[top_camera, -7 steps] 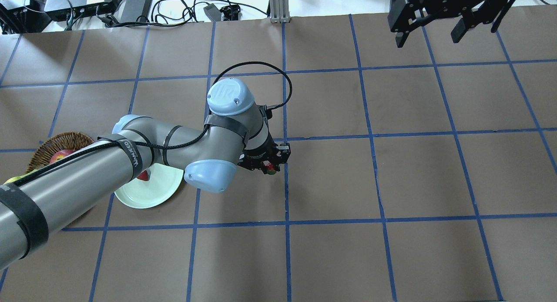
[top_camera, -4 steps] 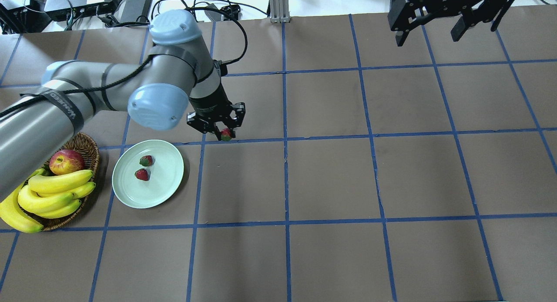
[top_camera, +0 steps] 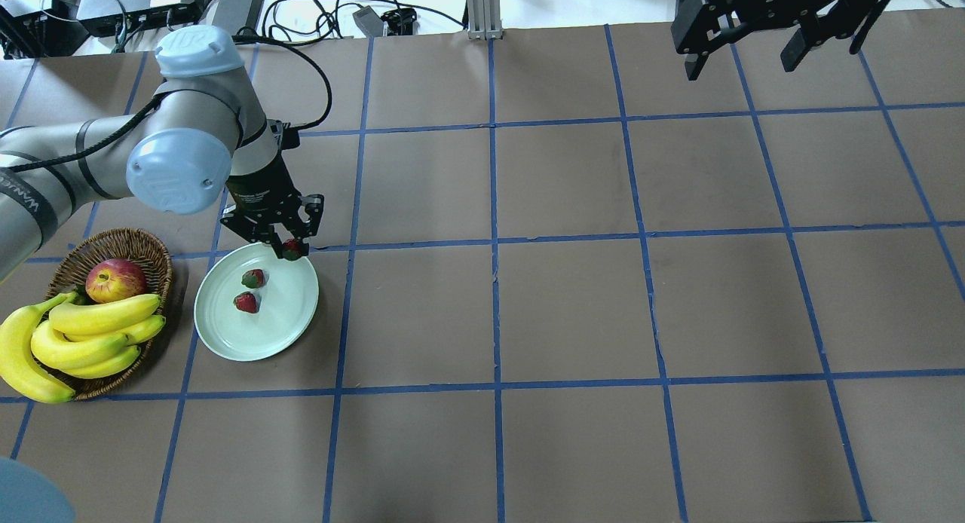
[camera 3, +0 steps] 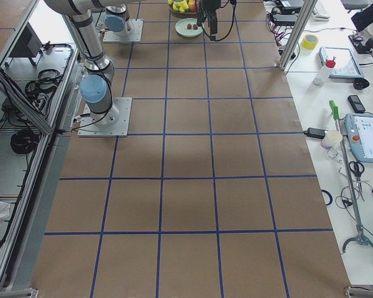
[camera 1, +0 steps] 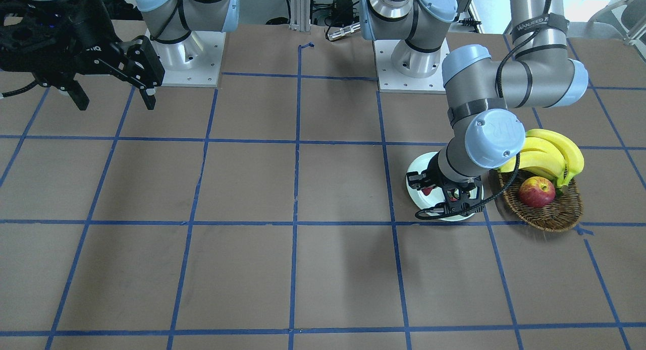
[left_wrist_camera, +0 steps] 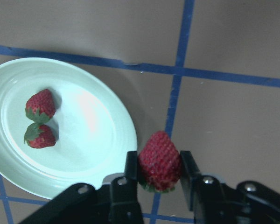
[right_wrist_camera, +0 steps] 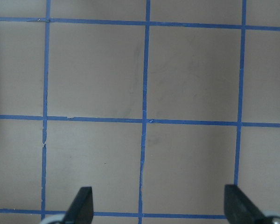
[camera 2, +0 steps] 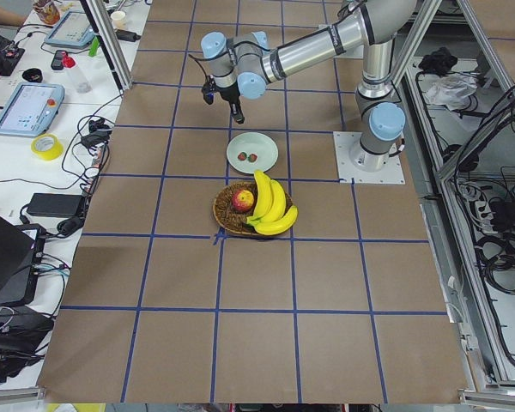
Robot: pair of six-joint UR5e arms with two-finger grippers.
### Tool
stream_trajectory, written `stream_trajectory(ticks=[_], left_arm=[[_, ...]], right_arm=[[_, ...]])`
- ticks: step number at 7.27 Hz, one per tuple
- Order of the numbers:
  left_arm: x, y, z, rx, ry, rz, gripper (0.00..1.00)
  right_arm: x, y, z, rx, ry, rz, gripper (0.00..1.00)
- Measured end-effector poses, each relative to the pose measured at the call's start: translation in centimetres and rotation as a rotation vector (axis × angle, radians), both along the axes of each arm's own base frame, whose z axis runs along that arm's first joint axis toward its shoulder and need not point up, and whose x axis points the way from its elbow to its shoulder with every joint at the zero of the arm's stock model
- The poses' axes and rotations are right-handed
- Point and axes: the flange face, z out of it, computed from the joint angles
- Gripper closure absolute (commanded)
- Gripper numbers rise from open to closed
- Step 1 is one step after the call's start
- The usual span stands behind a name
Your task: Collect all strawberries into plate
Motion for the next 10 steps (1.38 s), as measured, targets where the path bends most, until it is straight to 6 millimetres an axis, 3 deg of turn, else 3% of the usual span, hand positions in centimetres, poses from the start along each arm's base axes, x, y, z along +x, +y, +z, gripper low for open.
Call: stream_trajectory(ticks=[1, 2, 3, 4, 6, 8, 10], left_arm=[[1.7, 0.6, -1.3, 0.028, 0.008, 0.015, 0.76], [2.9, 0.9, -2.2, 0.048, 0.014, 0.027, 0.07], [3.5, 1.0, -2.7, 0.056, 0.017, 0.033, 0.0], [3.7, 0.9, -2.5, 0.052, 0.017, 0.036, 0.0], [3.9, 0.2, -0.7, 0.01, 0.007, 0.05, 0.0], [3.8, -1.1, 3.8, -0.078, -0.01, 0.058, 0.0], [2.2, -1.0, 10.1, -0.19, 0.0, 0.057, 0.0]], right_arm=[[0.0, 0.0, 0.0, 0.0, 0.0, 0.0, 0.0], [0.0, 0.0, 0.0, 0.0, 0.0, 0.0, 0.0], [0.0, 0.0, 0.0, 0.0, 0.0, 0.0, 0.0], [0.0, 0.0, 0.0, 0.0, 0.0, 0.0, 0.0], [0.0, 0.0, 0.0, 0.0, 0.002, 0.0, 0.0], [0.0, 0.0, 0.0, 0.0, 0.0, 0.0, 0.0], [0.0, 0.0, 0.0, 0.0, 0.0, 0.0, 0.0]])
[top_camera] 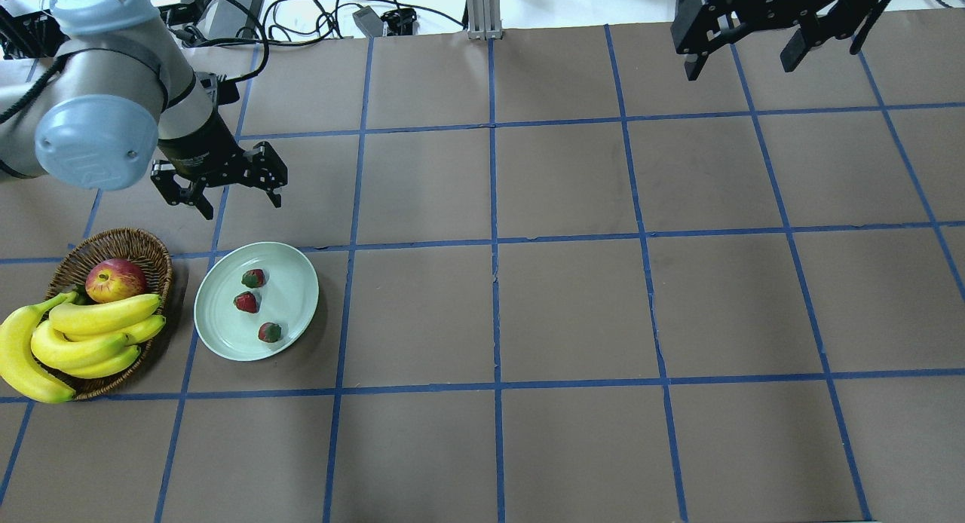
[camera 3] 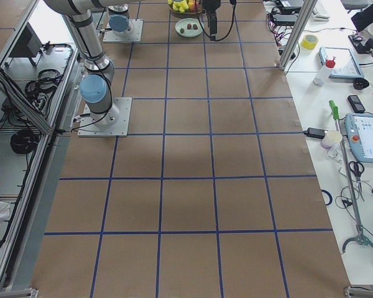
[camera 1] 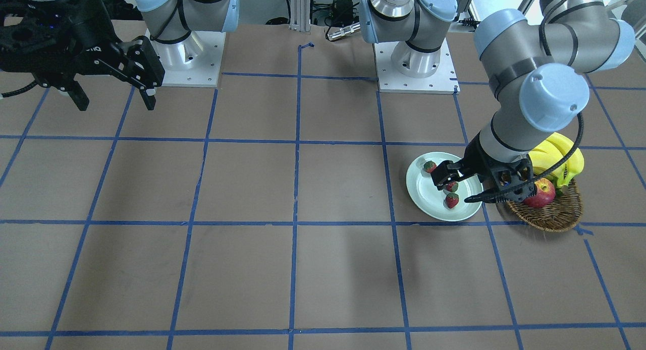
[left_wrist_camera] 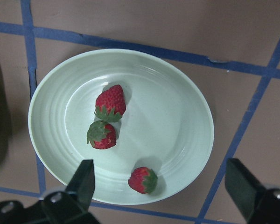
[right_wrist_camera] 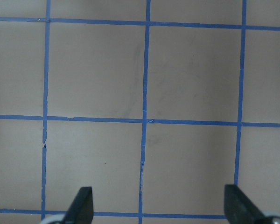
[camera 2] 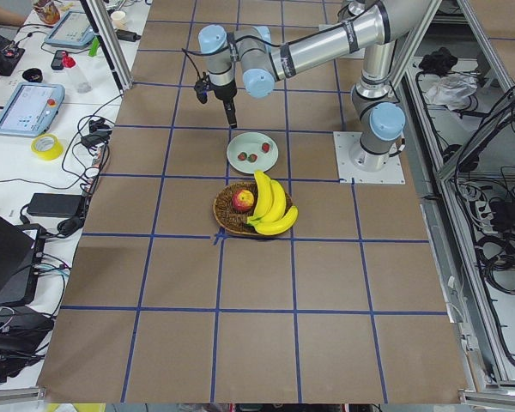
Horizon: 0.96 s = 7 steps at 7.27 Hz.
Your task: Collect all strawberries into plate
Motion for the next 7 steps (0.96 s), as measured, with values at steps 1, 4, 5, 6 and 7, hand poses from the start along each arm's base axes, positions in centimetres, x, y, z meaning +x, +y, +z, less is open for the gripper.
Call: stream_trajectory(ticks=[1, 4, 5, 6, 7], left_arm=[[-1.1, 1.0, 3.8, -0.039, 0.026, -0.007, 0.0], [-2.5, 4.6, 11.9, -0.073, 0.037, -0.046, 0.0], [-3.1, 5.5, 12.9, -0.071, 0.032, -0.072, 0.0], [-4.4, 6.3, 13.6, -0.073, 0.025, -0.109, 0.0], [-6.5, 7.2, 14.3, -0.081, 0.014, -0.156, 0.0]], right_arm=[[0.0, 0.0, 0.0, 0.0, 0.001, 0.0, 0.0], [0.0, 0.0, 0.0, 0.0, 0.001, -0.002, 0.0], [0.0, 0.0, 0.0, 0.0, 0.001, -0.002, 0.0], [0.0, 0.0, 0.0, -0.001, 0.0, -0.001, 0.0], [0.0, 0.0, 0.0, -0.001, -0.001, -0.002, 0.0]])
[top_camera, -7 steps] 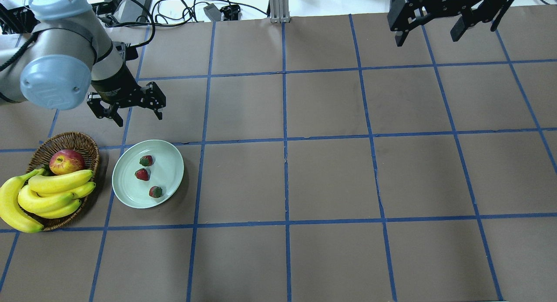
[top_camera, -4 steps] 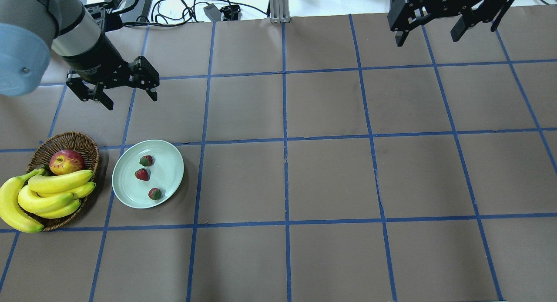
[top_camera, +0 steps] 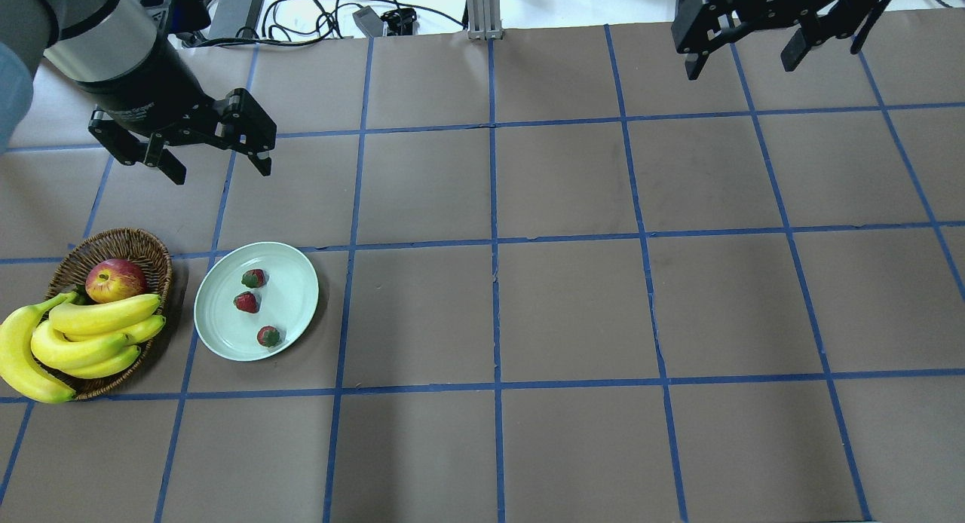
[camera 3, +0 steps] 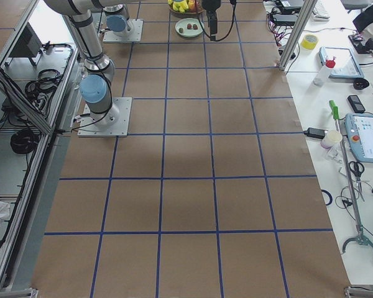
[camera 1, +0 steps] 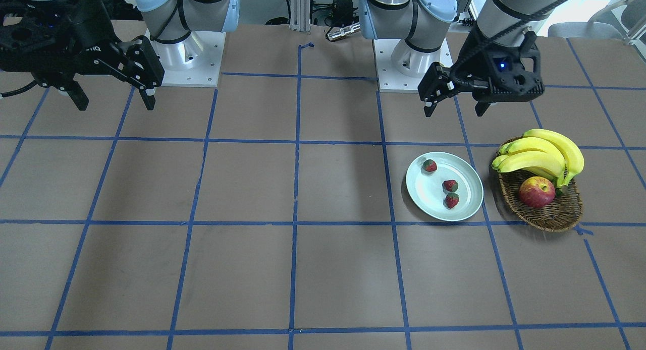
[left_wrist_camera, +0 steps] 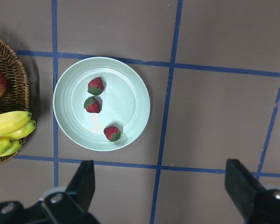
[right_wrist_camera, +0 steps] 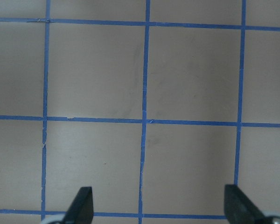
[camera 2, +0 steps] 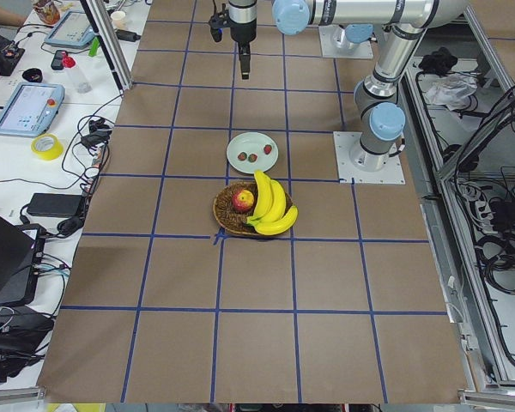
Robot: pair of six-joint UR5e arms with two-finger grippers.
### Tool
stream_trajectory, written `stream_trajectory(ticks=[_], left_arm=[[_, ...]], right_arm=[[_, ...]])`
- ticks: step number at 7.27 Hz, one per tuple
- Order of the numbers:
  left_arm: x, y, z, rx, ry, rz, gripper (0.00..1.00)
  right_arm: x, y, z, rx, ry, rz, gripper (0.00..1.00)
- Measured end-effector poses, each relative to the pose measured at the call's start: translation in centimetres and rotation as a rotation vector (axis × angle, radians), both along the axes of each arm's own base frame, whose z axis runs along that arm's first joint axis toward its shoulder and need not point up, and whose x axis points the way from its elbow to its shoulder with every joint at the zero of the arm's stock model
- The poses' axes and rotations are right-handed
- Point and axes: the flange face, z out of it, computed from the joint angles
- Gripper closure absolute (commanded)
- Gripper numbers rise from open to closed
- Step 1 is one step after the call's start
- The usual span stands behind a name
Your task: Collect all strawberries into plate
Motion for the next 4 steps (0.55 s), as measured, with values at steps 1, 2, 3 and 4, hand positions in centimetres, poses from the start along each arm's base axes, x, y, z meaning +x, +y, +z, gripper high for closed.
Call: stream_trajectory(ticks=[1, 2, 3, 4], left_arm=[[-1.6, 0.9, 0.6, -0.011, -0.017, -0.039, 0.0], [-2.5, 1.7, 1.1, -0.018, -0.024, -0.061, 0.0], [-2.8, 2.2, 1.4, -0.016, -0.027, -0.077, 0.0], [-2.9, 2.5, 1.5, -0.013, -0.028, -0.084, 0.0]], right_arm=[[0.0, 0.0, -0.1, 0.002, -0.001, -0.001, 0.0], [0.0, 0.0, -0.2, 0.004, -0.001, -0.002, 0.0], [0.0, 0.0, -0.3, 0.005, -0.001, -0.002, 0.0], [0.0, 0.0, -0.3, 0.005, -0.001, -0.001, 0.0]])
